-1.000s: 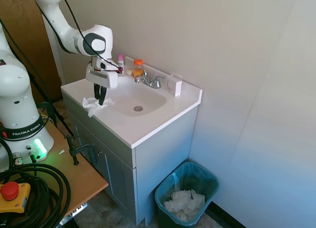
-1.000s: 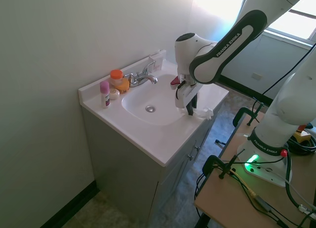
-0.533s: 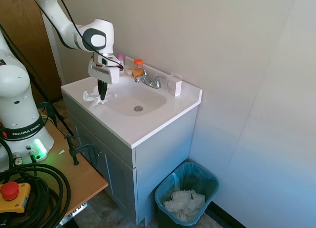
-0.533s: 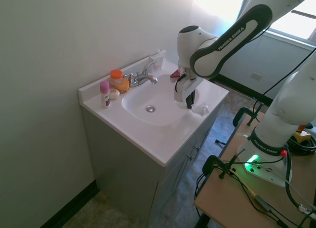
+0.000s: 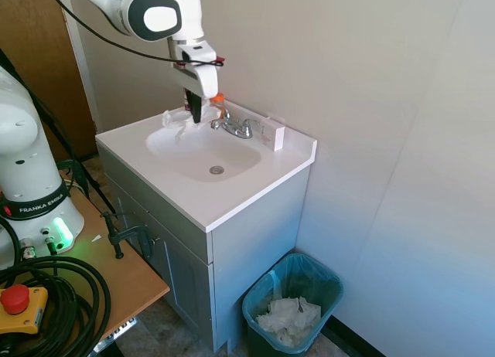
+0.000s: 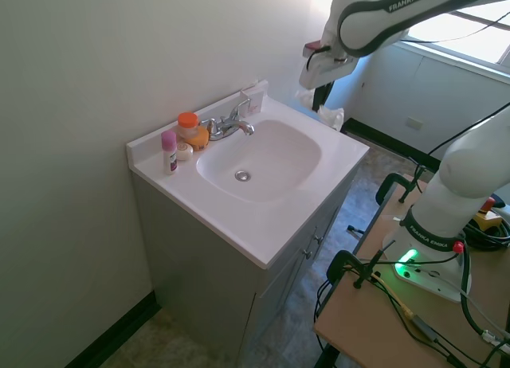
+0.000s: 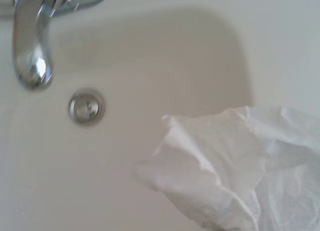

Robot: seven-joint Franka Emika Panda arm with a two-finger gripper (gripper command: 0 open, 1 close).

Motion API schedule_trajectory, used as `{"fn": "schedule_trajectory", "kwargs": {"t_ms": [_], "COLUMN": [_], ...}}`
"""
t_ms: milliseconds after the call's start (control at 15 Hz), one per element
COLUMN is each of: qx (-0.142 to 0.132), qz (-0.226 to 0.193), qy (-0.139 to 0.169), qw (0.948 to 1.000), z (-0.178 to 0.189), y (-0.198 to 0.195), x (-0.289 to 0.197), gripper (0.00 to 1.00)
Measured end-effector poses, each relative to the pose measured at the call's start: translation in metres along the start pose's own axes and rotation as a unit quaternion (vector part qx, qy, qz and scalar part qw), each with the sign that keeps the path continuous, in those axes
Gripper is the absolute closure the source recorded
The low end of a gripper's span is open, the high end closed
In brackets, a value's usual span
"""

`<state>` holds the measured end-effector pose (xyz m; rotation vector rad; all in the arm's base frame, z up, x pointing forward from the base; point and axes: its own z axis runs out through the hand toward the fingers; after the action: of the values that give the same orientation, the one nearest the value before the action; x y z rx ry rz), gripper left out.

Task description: Throw the tissue in the trash bin

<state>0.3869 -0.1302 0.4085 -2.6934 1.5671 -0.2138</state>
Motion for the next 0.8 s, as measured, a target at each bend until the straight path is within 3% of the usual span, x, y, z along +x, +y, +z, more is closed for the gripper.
{"fn": "schedule_trajectory", "kwargs": {"t_ms": [200, 333, 800], "qx": [0.044, 0.056, 0.017], "qz": [0.061, 0.103, 0.209], "qy": [0.020, 0.024, 0.016], "qw": [0.9970, 0.9928, 0.9777], "z": [-0.025, -0.023, 0.051], "y": [0.032, 0.058, 0.103], "x": [0.067, 0.114, 0.231], "gripper": [1.00, 1.00, 1.00]}}
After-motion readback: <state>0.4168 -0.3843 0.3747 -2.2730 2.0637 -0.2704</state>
